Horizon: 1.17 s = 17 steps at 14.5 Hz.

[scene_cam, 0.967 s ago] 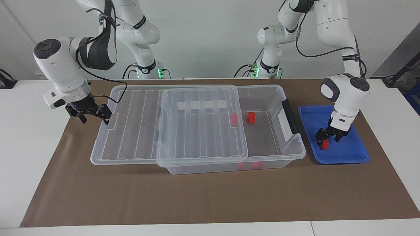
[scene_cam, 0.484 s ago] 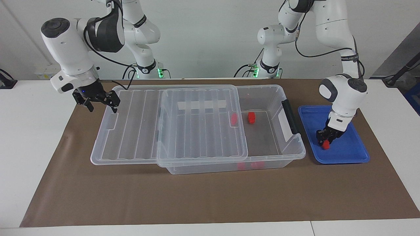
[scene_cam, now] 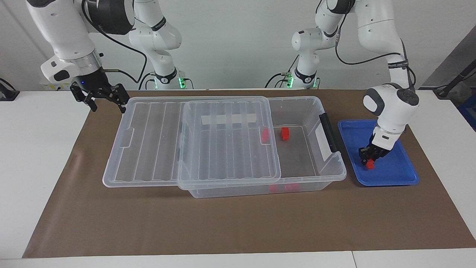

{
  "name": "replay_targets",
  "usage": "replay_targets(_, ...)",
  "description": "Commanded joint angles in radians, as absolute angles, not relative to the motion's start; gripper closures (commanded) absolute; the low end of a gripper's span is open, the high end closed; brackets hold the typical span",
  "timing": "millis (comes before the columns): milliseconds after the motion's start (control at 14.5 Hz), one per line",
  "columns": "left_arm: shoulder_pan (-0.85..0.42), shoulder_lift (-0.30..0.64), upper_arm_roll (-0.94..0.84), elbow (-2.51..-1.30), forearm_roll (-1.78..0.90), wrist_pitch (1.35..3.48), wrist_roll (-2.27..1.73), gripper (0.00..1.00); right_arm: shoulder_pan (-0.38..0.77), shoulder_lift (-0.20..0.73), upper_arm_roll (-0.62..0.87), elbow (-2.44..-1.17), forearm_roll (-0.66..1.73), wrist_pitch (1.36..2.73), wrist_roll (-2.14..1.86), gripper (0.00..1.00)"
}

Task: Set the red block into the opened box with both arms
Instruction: 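Lift the red block out of the blue tray with the left gripper, then carry the red block with the left gripper over the open box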

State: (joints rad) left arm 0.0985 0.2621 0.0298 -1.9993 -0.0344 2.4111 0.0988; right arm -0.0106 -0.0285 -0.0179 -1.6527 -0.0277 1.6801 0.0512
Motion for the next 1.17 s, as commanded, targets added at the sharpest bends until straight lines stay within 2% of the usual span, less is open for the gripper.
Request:
replay_targets(0,0.071,0.256,0.038,-1.776,-0.025,2.132,0.074,1.00,0.003,0.049,-0.012,-1.502,-0.034,1.582,0.098,0.00)
replay_targets(207,0.057,0.250,0.015,-1.640,-0.026,1.962,-0.001,1.00,0.006,0.058,-0.014,-1.471,-0.014,1.546,0.146,0.00)
replay_targets(345,0.020,0.236,-0.001,-1.602,-0.028,1.904,-0.107,1.00,0.011,0.055,-0.014,-1.471,-0.014,1.545,0.146,0.00)
replay_targets(691,-0.205,0.227,-0.003,-1.600,-0.015,1.908,-0.495,1.00,0.021,-0.001,-0.009,-1.538,-0.014,1.476,0.140,0.00)
replay_targets(967,-0.300,0.219,-0.006,-1.614,0.003,1.930,-0.615,1.00,0.012,-0.026,-0.009,-1.578,-0.014,1.480,0.141,0.00)
replay_targets(1105,-0.321,0.192,-0.008,-1.682,0.003,1.992,-0.617,1.00,0.015,-0.026,-0.009,-1.577,-0.015,1.491,0.149,0.00)
